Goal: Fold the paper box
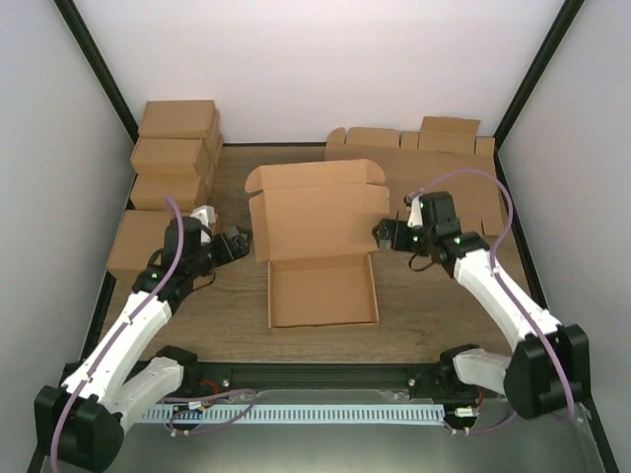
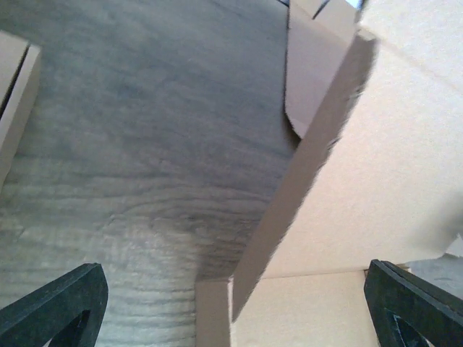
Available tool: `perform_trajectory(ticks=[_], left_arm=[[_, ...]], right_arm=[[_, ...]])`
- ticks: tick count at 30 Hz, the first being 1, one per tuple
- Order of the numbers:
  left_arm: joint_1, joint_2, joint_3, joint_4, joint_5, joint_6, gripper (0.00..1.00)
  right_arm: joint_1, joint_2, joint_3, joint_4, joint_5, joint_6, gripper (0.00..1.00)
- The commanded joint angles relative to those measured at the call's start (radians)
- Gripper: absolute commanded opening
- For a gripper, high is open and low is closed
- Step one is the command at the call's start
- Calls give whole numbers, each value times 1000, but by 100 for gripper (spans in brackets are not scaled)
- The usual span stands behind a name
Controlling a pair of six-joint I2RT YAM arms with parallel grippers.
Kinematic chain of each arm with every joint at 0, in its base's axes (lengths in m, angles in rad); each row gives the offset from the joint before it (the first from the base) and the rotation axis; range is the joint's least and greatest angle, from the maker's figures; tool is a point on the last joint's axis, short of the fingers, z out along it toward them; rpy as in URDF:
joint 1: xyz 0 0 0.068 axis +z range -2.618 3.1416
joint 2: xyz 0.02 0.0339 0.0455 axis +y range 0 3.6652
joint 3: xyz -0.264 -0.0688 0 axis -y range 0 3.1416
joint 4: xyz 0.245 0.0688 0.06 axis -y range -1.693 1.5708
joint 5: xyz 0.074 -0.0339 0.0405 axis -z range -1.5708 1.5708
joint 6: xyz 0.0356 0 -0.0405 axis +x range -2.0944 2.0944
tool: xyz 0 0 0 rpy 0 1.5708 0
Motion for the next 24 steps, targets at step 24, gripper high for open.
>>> perform_trajectory(ticks=[24], left_arm=[[8, 367, 258, 121, 36, 178, 80]], right_arm=[[-66, 378, 432, 20, -91, -263, 94]])
